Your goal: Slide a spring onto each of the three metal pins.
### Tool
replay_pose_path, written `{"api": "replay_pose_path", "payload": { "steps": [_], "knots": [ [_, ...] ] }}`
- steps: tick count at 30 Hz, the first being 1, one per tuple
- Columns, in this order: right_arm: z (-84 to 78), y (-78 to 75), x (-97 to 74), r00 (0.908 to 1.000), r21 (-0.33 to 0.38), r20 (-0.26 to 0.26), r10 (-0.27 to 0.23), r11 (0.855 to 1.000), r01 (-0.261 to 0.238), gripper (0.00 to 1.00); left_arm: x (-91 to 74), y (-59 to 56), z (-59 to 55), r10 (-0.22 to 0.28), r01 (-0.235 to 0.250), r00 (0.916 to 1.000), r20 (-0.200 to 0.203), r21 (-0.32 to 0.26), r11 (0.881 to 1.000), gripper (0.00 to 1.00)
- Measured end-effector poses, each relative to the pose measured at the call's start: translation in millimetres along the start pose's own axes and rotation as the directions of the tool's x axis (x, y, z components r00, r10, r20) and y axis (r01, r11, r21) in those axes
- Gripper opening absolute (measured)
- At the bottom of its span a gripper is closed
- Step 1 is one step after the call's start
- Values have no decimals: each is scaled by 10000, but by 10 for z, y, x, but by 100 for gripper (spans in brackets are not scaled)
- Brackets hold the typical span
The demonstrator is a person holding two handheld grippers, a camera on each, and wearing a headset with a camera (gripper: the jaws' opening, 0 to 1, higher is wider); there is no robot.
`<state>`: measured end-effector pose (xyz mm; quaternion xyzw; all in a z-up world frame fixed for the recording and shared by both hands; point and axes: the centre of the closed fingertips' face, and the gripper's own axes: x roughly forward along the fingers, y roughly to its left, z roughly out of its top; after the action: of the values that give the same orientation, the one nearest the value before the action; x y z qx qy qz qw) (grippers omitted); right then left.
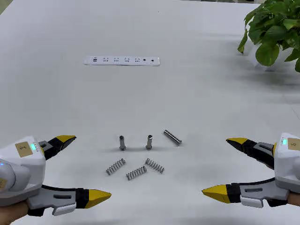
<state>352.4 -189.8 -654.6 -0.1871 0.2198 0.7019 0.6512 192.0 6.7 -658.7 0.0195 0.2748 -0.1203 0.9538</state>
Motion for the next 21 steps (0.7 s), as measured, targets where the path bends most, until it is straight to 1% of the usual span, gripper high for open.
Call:
{"api": "replay_pose_path", "payload": {
  "steps": [10, 12, 16, 21],
  "knots": [
    [-2, 0, 21, 10000, 61, -2, 31, 10000, -31, 92, 24, -25, 14, -29, 29, 10000, 34, -31, 10000, 100],
    [0, 1, 22, 10000, 59, -17, 41, 10000, -40, 92, 29, -16, 9, -15, 15, 10000, 43, -43, 10000, 100],
    [-17, -40, 28, 10000, 59, -40, 42, 10000, -42, 91, 43, -34, 16, -38, 38, 10000, 57, -65, 10000, 100],
    [-5, -47, 33, 10000, 13, -77, 52, 10000, -52, 91, 49, -39, -3, -55, 55, 10000, 66, -101, 9999, 100]
  ]
}}
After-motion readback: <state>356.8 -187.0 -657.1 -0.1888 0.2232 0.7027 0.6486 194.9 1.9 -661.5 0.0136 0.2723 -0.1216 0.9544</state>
